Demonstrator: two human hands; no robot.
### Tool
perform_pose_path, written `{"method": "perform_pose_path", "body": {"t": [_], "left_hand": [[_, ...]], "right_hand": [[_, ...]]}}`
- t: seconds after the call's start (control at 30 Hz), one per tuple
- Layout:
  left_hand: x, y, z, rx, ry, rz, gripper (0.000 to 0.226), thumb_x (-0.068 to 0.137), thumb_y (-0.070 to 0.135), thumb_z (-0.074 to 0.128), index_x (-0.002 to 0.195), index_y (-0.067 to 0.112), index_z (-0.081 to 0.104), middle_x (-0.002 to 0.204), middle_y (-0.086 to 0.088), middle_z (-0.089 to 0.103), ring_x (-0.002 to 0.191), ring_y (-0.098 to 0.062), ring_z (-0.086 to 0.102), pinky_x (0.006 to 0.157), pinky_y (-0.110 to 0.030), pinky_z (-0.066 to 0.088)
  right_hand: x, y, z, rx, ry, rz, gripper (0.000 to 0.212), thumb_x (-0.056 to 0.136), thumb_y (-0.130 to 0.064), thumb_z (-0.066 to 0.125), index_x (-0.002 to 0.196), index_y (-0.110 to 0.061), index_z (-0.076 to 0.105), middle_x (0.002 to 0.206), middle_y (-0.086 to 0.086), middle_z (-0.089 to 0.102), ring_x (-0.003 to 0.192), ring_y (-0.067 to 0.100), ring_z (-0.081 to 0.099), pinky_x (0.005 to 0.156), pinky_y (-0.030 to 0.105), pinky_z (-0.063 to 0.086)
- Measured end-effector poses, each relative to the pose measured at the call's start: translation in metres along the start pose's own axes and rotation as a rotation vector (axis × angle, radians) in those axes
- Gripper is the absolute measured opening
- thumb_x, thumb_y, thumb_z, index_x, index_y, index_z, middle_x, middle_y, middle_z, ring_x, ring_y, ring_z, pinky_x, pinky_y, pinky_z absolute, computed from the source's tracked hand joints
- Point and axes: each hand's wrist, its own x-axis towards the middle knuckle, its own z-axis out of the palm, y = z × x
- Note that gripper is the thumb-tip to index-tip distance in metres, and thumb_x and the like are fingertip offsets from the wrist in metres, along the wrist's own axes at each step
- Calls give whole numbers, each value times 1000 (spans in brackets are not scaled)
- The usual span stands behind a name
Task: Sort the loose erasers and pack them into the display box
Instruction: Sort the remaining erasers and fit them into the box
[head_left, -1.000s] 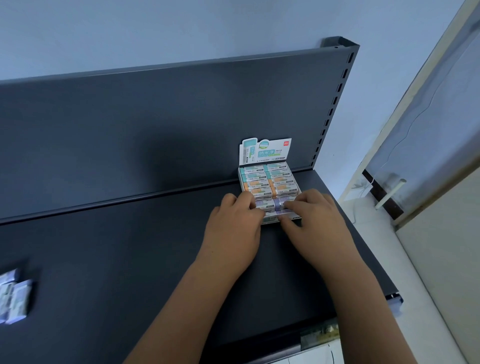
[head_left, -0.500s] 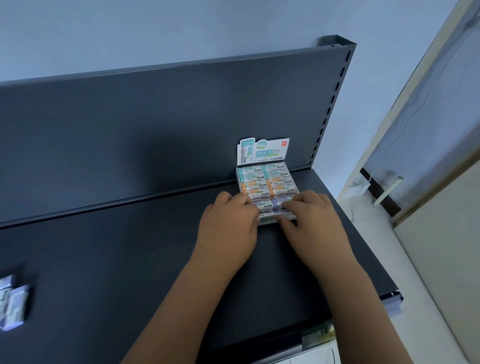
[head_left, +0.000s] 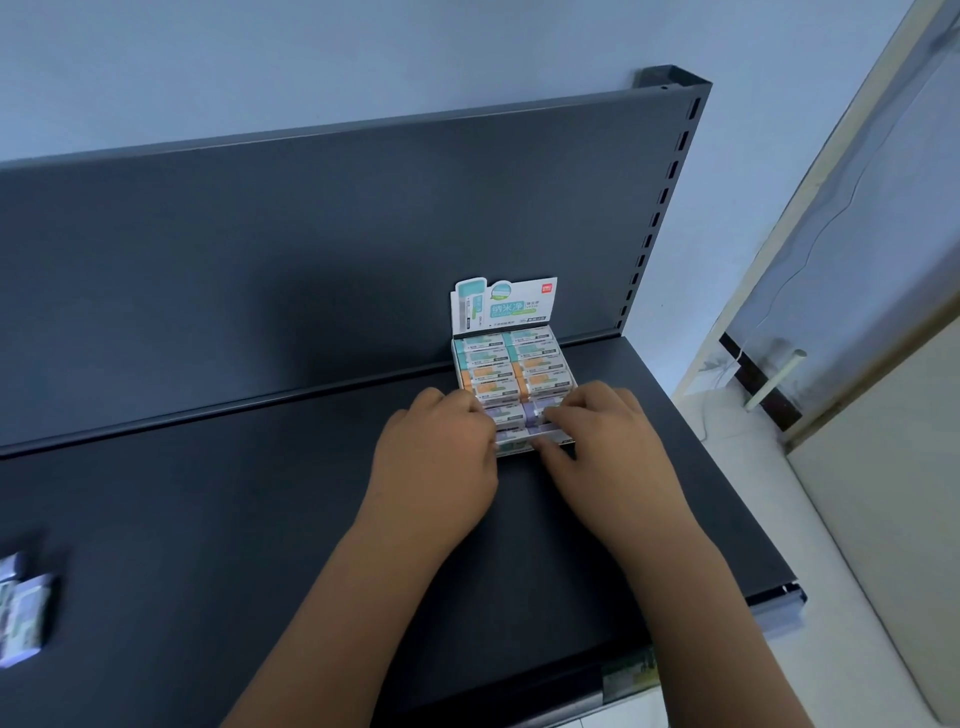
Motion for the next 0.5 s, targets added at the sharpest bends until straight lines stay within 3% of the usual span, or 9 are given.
{"method": "perform_pose_path", "body": {"t": [0.2, 0.43, 0.5], "left_hand": [[-1, -1, -6, 42, -4, -17, 16, 93, 23, 55, 85, 20, 68, 92, 7, 64, 86, -20, 52, 66, -36, 49], [-8, -2, 1, -41, 54, -48, 21, 94, 30, 51, 81, 21, 65, 87, 8, 62, 81, -16, 51, 63, -35, 49], [-10, -4, 0, -84, 42, -69, 21, 96, 29, 49, 82, 21, 62, 88, 9, 61, 80, -14, 48, 64, -33, 47]], "right_hand": [[4, -7, 1, 3, -38, 6, 16, 90, -32, 65, 95, -17, 71, 104, -10, 57, 100, 14, 49, 69, 34, 53], [3, -11, 1, -4, -61, 22, 16, 90, -32, 63, 99, -21, 72, 108, -11, 58, 100, 15, 50, 72, 32, 53], [3, -10, 2, -20, -47, 16, 16, 89, -31, 63, 96, -21, 72, 105, -9, 59, 95, 17, 53, 80, 33, 51]]}}
